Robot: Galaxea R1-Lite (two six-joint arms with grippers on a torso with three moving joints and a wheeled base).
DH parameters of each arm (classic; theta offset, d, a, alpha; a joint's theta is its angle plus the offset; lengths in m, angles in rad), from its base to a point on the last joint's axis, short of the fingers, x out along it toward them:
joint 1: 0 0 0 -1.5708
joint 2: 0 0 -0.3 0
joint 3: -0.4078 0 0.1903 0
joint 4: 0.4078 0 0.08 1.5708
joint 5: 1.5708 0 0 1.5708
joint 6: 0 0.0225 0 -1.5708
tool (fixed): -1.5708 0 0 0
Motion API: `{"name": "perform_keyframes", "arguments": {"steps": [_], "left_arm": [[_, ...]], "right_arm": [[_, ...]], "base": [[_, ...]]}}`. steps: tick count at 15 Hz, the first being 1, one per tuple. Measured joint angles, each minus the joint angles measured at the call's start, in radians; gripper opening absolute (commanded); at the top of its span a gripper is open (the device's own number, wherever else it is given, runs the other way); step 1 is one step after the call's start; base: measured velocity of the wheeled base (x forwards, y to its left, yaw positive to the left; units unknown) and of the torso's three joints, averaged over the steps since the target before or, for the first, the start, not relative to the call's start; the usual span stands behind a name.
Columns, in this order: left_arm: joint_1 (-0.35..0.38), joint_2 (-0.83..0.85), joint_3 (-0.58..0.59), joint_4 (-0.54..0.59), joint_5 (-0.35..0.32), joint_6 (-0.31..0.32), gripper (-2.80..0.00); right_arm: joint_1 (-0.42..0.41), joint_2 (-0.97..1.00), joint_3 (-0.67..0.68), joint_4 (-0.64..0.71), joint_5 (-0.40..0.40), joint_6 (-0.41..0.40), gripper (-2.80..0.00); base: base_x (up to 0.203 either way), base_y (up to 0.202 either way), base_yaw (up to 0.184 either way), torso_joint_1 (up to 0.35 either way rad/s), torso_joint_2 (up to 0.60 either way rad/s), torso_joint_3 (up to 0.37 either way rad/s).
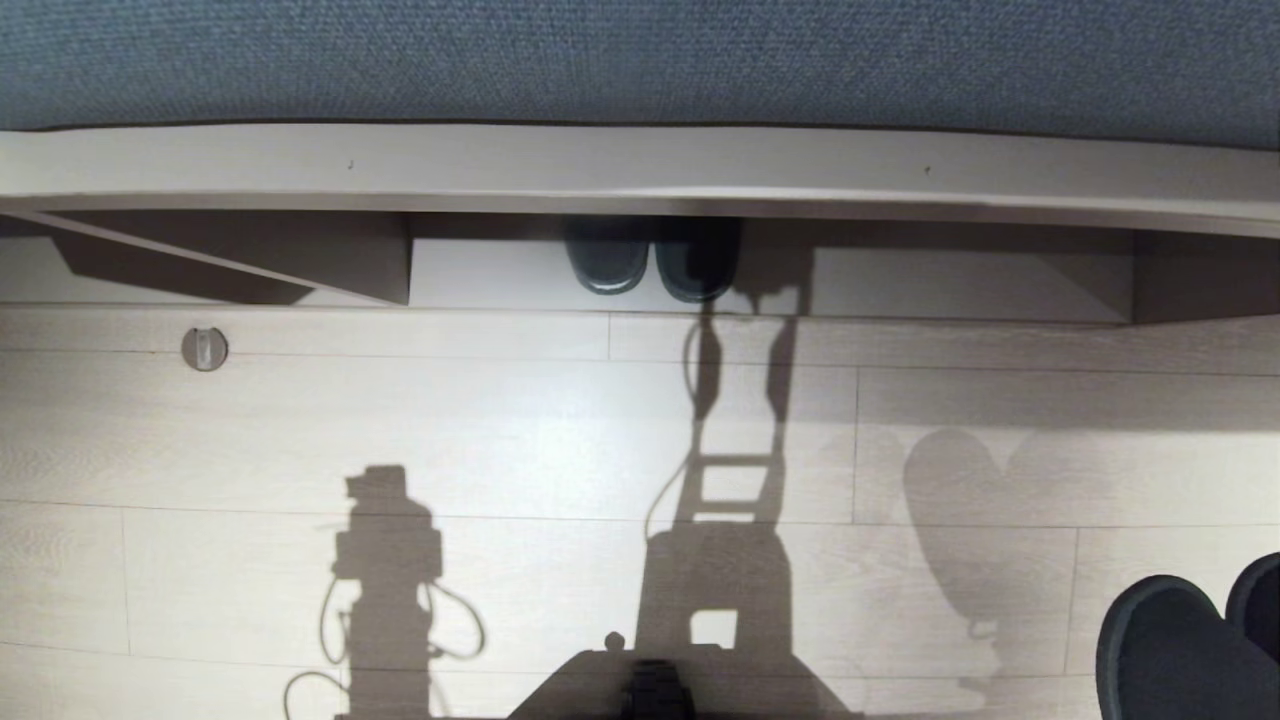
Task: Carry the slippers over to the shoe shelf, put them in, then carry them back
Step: Place the slippers on the floor
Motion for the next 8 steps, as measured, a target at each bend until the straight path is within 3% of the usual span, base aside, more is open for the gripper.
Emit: {"name": "perform_keyframes", "arguments": {"steps": [3, 8], "left_arm": [[0.0, 0.0, 0.0, 0.0, 0.001, -0.001, -2.8], [0.0, 0.0, 0.0, 0.0, 0.0, -0.001, -2.8]], "right_arm": [[0.0, 0.0, 0.001, 0.001, 0.004, -0.005, -2.8], [0.0, 0.0, 0.001, 0.001, 0.007, -0.009, -2.8]], "base": [[0.0, 0.0, 0.0, 0.005, 0.0, 0.097], [0.0, 0.0, 0.0, 0.005, 0.0, 0.196]]}}
